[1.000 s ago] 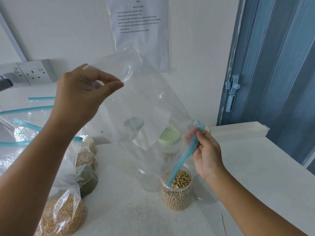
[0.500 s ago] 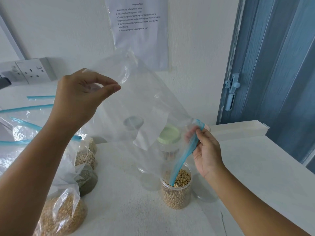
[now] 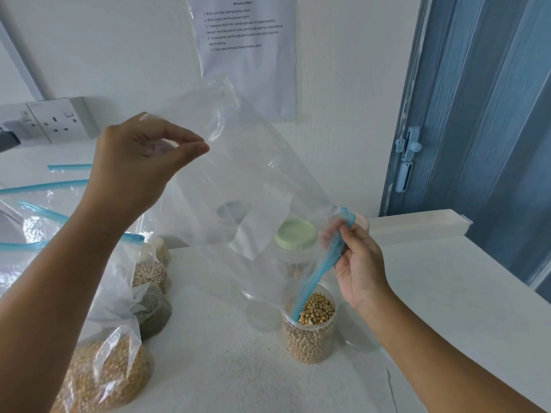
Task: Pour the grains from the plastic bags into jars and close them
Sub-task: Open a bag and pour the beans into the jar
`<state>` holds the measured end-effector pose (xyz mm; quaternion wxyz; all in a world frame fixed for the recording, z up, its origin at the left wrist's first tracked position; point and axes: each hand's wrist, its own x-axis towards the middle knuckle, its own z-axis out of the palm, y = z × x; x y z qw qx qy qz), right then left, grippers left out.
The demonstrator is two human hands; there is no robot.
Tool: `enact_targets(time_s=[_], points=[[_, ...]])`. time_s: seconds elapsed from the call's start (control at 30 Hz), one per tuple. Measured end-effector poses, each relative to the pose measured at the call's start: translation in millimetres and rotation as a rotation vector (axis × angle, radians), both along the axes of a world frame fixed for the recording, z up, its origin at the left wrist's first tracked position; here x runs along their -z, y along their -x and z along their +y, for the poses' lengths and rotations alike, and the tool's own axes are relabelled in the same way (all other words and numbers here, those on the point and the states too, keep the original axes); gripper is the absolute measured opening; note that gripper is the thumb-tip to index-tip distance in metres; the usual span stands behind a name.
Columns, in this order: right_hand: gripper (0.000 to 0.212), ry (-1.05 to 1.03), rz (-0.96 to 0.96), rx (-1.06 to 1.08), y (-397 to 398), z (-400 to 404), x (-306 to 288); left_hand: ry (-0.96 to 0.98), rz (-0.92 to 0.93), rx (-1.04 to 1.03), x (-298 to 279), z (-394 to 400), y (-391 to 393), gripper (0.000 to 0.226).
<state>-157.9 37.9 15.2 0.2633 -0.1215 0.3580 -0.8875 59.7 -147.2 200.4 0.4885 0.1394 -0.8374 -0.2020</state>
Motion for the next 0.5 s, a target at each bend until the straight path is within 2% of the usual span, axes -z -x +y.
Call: enact_targets(time_s=[0.37, 0.5], points=[[0.019, 0.009, -0.001, 0.018, 4.2, 1.5, 1.7, -0.025, -0.017, 0.031, 0.8, 5.6, 1.6, 0.012], [0.019, 0.013, 0.013, 0.026, 5.9, 1.1, -1.7, 0.019, -0.006, 0.008, -1.1, 4.9, 2.2, 0.013]])
